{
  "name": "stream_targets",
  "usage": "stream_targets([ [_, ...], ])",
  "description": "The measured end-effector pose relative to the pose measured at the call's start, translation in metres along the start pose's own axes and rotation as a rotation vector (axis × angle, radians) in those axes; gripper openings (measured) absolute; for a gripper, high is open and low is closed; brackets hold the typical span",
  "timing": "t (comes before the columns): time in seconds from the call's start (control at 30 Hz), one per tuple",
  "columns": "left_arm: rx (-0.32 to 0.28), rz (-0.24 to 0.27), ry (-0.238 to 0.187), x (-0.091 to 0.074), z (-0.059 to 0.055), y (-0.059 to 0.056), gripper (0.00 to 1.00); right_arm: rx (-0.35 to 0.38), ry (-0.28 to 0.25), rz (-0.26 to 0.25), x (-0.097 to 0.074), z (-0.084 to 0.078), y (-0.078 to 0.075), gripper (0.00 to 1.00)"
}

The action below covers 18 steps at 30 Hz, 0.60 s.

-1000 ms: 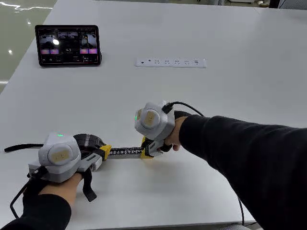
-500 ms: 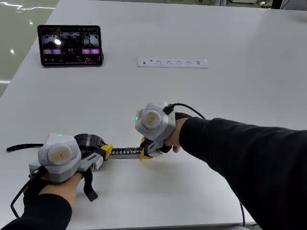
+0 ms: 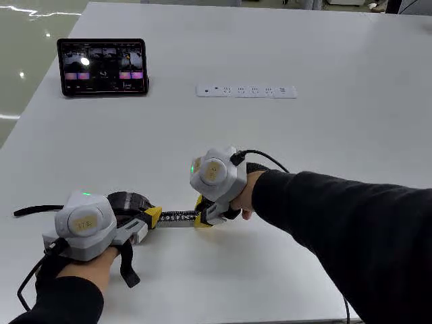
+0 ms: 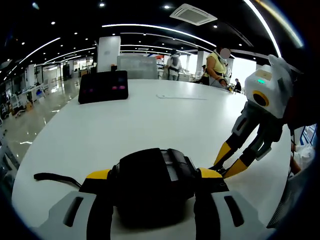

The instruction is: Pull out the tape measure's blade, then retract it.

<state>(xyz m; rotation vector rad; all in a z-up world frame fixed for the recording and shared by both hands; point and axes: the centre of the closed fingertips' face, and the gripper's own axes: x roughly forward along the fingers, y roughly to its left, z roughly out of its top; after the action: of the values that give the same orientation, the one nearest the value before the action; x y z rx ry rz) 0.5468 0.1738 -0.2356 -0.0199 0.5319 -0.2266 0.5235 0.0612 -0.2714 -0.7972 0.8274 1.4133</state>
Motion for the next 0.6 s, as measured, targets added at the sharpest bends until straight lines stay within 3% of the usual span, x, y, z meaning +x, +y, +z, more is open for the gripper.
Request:
stream_targets([
  [0.6, -0.004, -0.001, 0.002, 0.0009, -0.0004, 0.0013, 0.61, 0.022, -0.023, -0.001, 0.0049, 0.0078, 0.0001, 0.11],
])
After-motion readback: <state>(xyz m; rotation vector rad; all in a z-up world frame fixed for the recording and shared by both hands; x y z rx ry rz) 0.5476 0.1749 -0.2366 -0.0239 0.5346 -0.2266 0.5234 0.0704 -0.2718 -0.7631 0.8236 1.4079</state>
